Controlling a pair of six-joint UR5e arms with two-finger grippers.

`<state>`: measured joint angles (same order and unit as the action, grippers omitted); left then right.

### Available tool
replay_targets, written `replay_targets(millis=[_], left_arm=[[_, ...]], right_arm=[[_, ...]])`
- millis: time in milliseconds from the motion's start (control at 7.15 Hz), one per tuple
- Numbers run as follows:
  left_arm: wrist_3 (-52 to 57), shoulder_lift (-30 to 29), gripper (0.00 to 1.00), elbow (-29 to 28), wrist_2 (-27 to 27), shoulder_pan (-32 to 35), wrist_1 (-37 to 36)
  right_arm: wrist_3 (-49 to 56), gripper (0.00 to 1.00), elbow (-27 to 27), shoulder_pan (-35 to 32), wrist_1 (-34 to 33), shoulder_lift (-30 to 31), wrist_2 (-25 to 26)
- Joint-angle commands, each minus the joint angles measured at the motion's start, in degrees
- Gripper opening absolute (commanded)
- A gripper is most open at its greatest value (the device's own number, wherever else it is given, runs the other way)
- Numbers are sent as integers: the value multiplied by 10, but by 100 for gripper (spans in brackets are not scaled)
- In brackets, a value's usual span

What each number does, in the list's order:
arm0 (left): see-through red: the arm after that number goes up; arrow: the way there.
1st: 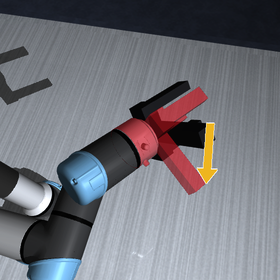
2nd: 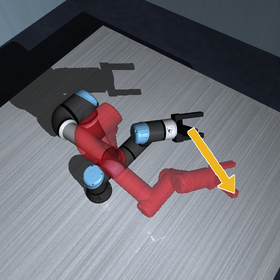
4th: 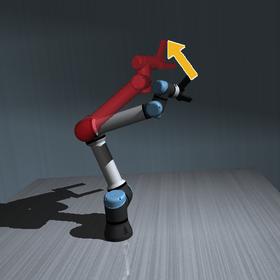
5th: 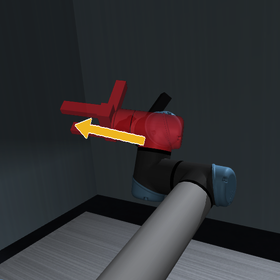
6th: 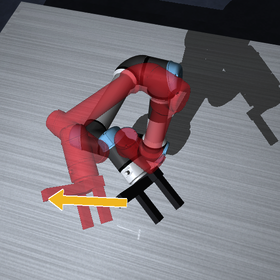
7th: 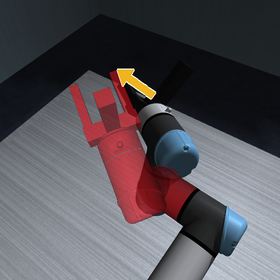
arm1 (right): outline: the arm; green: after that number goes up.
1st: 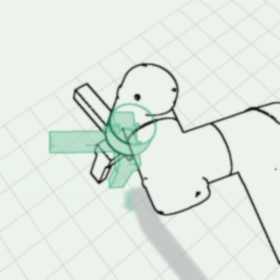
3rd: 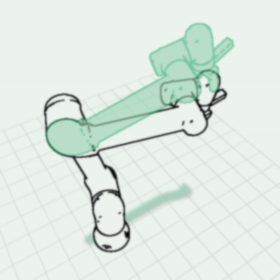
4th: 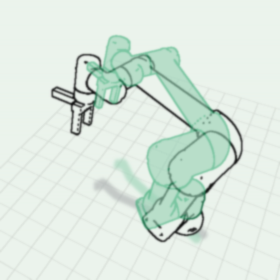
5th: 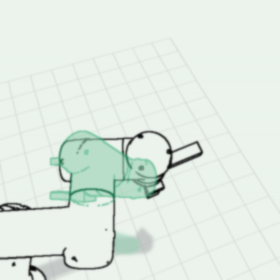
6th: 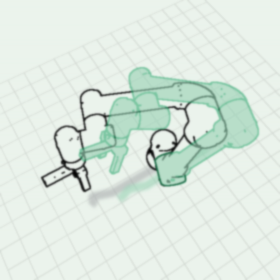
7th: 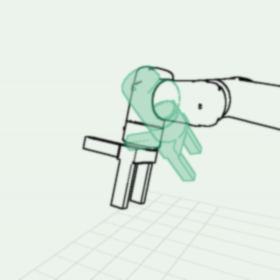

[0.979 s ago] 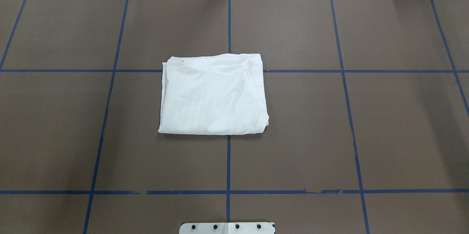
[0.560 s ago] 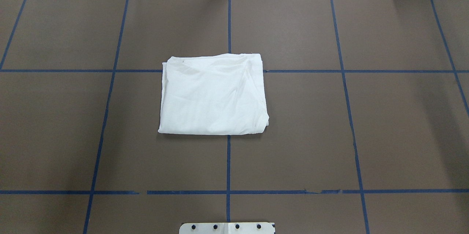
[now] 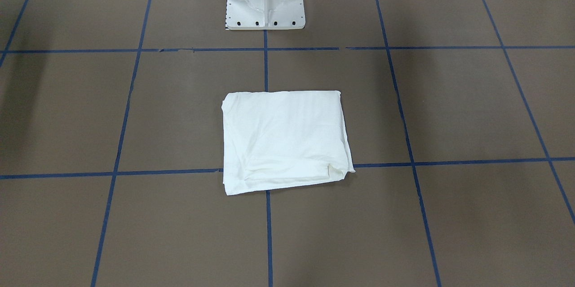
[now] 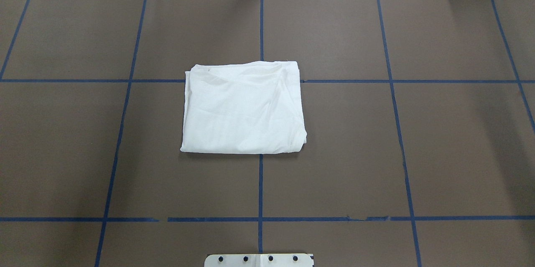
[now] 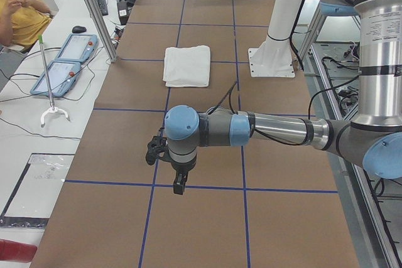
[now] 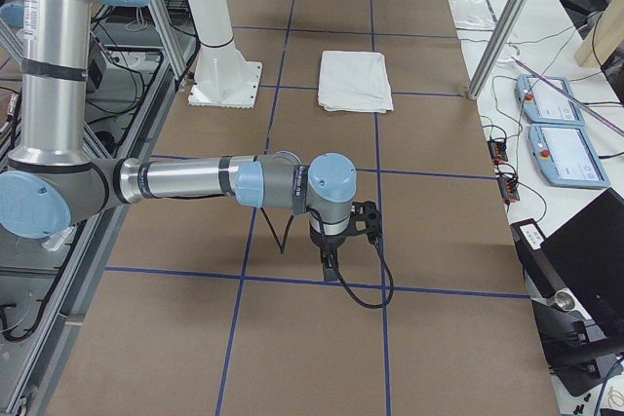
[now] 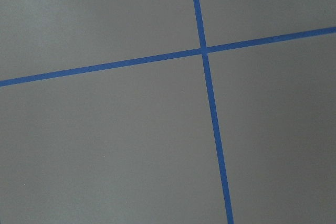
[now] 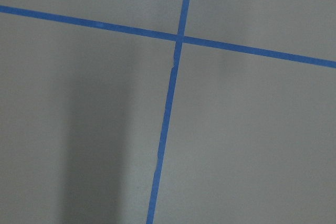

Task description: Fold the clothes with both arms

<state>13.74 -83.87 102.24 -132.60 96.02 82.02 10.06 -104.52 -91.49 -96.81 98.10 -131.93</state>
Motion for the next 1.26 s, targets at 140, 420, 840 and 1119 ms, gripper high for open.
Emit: replay_targets(millis=[140,420,840,1119], left_arm=[[0,20,100,2,1,1,0],[0,21,100,2,1,0,0],[1,20,100,4,0,0,2],[1,20,100,8,1,0,2]], right_arm=[[-1,100,-2,-1,23,13,1],[5,100,7,-1,24,17,8],[4,100,12,-1,27,32,13],[2,100,12,-1,26,33,7]])
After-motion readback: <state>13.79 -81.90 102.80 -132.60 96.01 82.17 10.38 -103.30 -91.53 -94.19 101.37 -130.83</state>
